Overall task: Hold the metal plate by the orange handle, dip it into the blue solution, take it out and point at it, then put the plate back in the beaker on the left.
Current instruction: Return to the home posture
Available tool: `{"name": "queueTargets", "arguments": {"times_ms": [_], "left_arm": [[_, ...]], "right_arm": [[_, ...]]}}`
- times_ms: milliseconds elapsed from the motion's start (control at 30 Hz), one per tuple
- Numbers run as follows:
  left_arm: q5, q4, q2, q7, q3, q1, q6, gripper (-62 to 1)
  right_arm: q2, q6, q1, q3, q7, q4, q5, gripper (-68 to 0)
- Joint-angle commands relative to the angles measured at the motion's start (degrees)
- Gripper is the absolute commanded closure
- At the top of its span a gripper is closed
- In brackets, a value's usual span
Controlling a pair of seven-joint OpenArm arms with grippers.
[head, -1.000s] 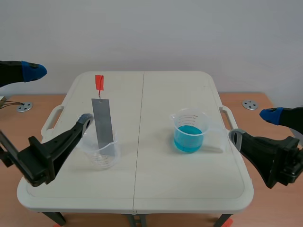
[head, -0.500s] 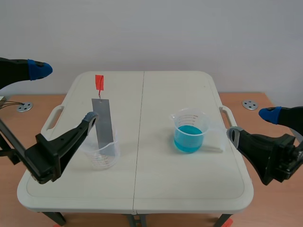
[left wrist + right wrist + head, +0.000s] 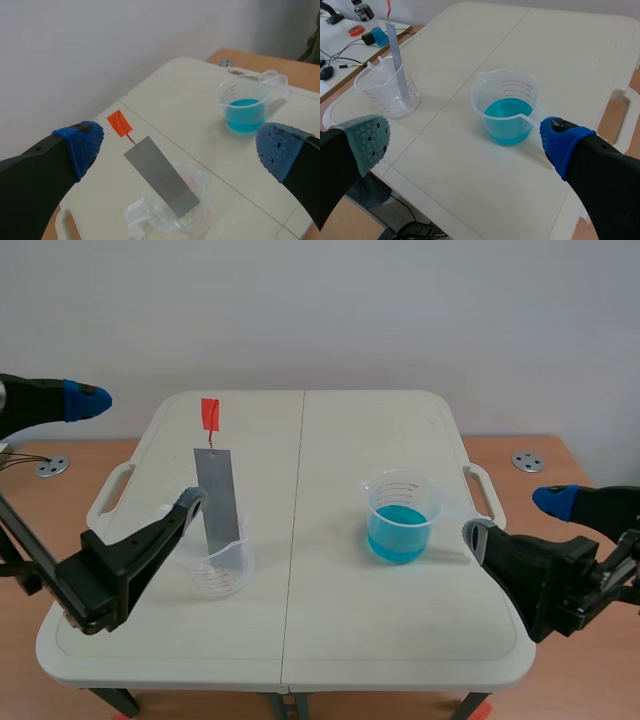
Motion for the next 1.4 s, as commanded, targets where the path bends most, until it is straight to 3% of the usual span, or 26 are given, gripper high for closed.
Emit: {"name": "queueTargets", "arguments": {"times_ms": [0,1367], "left_arm": [[-0.2,0.1,0.3,-0.1,-0.1,0.4,0.3,-62.3],[-0.2,-1.4,0.3,0.6,-0.1,0.4,0.3,-62.3]], "right_arm": [[0.6,0.0,0.7,0.1,0.7,1.2,0.4,-61.7],[0.6,0.0,0.7,0.1,-0.1,1.2,0.4,-66.1]]}}
